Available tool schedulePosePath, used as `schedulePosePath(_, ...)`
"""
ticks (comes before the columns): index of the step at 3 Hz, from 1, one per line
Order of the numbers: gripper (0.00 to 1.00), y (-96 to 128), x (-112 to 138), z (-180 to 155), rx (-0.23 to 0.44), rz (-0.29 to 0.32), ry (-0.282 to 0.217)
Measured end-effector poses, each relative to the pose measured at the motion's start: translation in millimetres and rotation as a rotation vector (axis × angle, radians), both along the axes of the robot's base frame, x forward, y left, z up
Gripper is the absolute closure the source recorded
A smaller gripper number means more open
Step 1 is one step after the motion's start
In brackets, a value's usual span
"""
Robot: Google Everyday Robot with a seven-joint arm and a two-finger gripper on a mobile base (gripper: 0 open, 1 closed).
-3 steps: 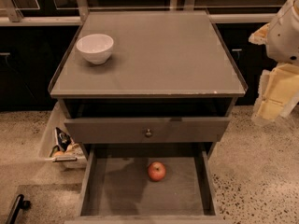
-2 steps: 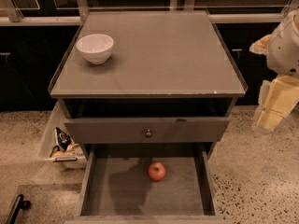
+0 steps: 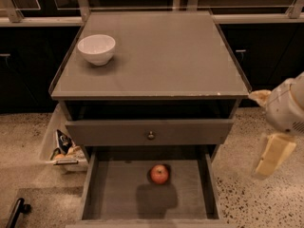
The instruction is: Pick apple from middle drawer and place on counter
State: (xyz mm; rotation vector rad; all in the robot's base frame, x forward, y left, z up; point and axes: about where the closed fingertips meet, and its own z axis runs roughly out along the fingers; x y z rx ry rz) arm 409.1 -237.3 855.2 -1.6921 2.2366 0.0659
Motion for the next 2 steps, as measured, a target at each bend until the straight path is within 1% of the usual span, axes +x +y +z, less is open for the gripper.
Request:
schedulePosePath(1,0.0,3.9,-9.2,-56.1,0.009,0.053,-0.002)
schedulePosePath(2,0.0,20.5,-13.7,-104.3,0.023,0.134,-0.01)
